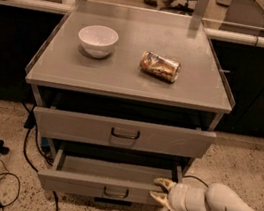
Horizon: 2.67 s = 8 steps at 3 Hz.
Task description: Open middle drawer
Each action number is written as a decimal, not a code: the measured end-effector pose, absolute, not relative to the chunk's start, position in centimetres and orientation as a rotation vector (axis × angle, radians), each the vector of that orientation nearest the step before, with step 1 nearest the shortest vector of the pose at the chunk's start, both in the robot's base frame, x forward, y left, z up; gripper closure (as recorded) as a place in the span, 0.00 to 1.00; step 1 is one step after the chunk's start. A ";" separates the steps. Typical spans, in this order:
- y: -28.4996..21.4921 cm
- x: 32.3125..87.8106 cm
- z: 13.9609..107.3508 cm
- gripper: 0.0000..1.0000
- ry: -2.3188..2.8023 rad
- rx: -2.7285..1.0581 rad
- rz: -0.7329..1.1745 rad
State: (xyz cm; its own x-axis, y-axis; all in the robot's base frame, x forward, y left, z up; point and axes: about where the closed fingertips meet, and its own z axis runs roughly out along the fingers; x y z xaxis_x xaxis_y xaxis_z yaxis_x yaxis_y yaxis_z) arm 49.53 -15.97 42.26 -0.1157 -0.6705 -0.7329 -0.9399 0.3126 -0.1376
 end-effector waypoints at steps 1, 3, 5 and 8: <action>-16.7 47.4 42.5 0.95 1.858 -1.416 0.481; -16.7 47.1 42.7 0.82 1.858 -1.416 0.481; -16.7 47.1 42.7 0.35 1.858 -1.416 0.481; -16.9 46.8 42.5 0.37 1.863 -1.416 0.492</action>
Offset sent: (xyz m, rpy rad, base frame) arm -0.1615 -0.0637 0.0057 0.0626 -0.0287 -0.0904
